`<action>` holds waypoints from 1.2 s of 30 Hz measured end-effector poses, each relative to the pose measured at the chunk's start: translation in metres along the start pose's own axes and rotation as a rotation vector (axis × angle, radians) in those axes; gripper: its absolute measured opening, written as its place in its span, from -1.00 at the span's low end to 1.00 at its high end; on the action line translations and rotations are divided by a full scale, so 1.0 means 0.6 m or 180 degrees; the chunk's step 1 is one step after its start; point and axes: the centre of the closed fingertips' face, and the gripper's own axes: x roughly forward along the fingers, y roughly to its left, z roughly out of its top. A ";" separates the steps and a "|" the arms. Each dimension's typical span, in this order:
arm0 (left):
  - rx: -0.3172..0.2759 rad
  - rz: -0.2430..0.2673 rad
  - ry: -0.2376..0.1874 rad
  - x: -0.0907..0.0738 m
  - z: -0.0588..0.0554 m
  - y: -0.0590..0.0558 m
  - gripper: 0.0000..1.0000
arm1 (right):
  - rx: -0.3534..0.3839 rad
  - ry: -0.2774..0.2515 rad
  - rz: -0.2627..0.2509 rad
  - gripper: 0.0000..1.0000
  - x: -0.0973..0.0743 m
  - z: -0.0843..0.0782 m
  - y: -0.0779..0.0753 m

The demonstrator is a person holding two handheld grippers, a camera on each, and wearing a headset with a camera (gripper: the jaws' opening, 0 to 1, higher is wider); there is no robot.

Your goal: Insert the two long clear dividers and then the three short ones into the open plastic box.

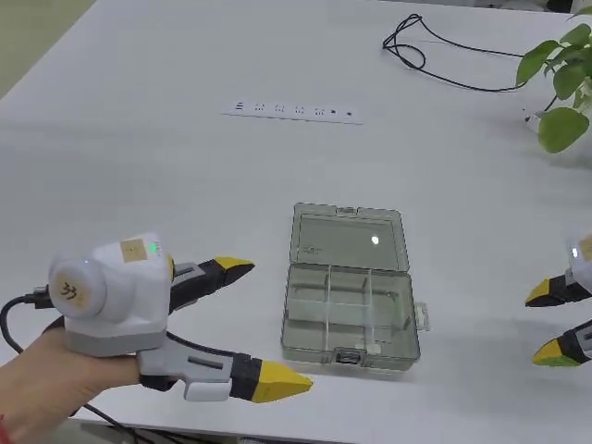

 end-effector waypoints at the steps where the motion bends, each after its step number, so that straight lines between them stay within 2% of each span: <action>1: -0.0004 0.0000 0.0001 0.000 0.000 0.000 1.00 | -0.0009 0.0052 0.0001 -0.07 0.003 -0.007 -0.001; 7: -0.0022 0.0009 -0.0002 -0.001 -0.001 0.000 1.00 | -0.0172 0.0294 0.0012 -0.10 0.018 -0.032 0.001; 14: -0.0036 0.0007 0.0004 -0.001 -0.004 0.000 0.99 | -0.0289 0.0423 0.0002 -0.16 0.026 -0.043 0.004; 21: -0.0044 0.0004 0.0009 -0.002 -0.006 0.001 0.97 | -0.0290 0.0422 -0.0018 -0.20 0.026 -0.044 0.004; 24: -0.0041 0.0001 0.0005 -0.002 -0.006 0.000 0.97 | -0.0273 0.0407 -0.0034 -0.33 0.025 -0.044 0.003; 36: -0.0035 -0.0007 0.0004 -0.003 -0.004 -0.004 0.96 | -0.0306 0.0410 -0.0125 -0.34 0.022 -0.041 0.006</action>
